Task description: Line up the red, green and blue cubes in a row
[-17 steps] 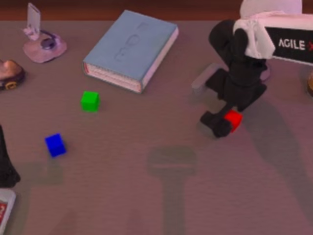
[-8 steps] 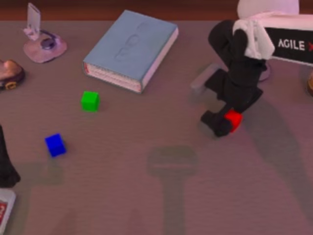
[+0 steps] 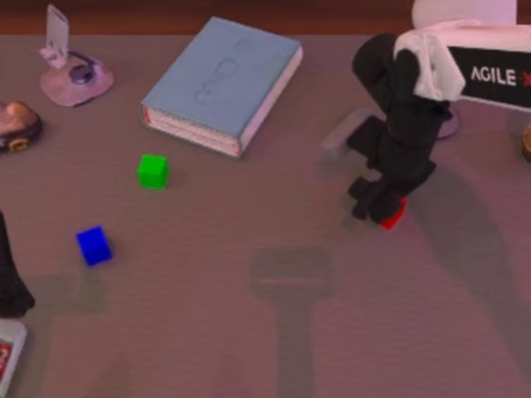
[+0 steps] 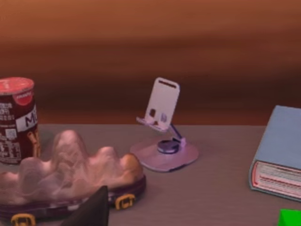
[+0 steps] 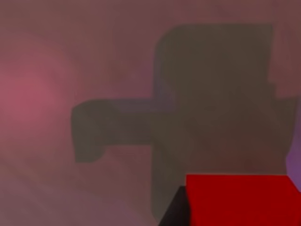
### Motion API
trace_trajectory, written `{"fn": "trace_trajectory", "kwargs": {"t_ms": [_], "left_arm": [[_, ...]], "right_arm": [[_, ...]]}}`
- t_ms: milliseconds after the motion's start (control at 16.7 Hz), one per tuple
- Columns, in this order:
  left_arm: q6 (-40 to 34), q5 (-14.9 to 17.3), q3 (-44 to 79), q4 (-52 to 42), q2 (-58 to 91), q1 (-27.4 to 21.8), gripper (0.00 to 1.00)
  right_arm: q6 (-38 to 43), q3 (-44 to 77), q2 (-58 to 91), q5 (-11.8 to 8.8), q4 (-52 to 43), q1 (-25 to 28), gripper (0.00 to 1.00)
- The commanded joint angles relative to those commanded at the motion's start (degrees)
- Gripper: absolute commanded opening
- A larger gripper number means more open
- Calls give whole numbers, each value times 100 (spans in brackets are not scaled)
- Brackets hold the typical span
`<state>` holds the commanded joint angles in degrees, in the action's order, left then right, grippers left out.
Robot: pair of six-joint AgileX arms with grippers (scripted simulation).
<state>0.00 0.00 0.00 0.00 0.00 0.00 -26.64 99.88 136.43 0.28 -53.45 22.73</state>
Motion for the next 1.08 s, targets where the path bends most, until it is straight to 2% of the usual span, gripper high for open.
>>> {"fn": "trace_trajectory", "kwargs": {"t_ms": [300, 360, 480, 840, 1080], "left_arm": [[0, 0, 0, 0, 0, 0, 100], [0, 0, 0, 0, 0, 0, 100], [0, 0, 0, 0, 0, 0, 100], [0, 0, 0, 0, 0, 0, 100], [0, 0, 0, 0, 0, 0, 100]], "right_arm": [[0, 0, 0, 0, 0, 0, 0], [76, 43, -252, -91, -113, -2, 0], [57, 135, -272, -92, -213, 19, 0], [64, 907, -589, -95, -1354, 44, 0], [64, 996, -646, -96, -1461, 49, 0]]}}
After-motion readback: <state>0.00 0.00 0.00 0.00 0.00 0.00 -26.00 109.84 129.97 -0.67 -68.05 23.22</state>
